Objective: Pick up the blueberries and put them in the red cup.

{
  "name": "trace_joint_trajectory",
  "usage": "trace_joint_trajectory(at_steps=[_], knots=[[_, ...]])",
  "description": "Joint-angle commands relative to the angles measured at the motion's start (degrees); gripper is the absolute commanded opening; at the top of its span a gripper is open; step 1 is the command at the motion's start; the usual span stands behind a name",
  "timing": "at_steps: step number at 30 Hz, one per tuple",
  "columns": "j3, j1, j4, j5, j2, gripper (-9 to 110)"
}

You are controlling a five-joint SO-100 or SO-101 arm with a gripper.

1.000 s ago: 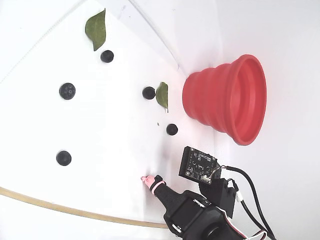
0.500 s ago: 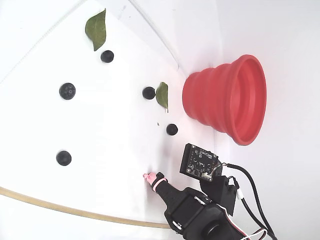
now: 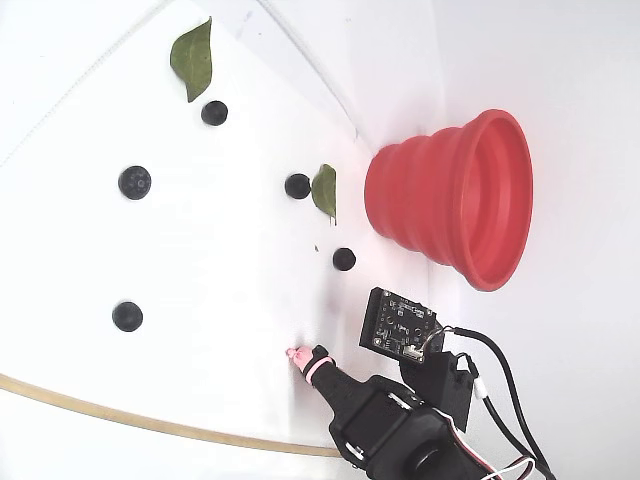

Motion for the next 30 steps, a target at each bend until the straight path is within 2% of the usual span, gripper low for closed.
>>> trace_joint_trajectory(at_steps=[1,30], knots=[[-0.79,0.35,0.53,-0.09,2.37,18],[-0.44,0.0,2.72,0.0,3.96,11]])
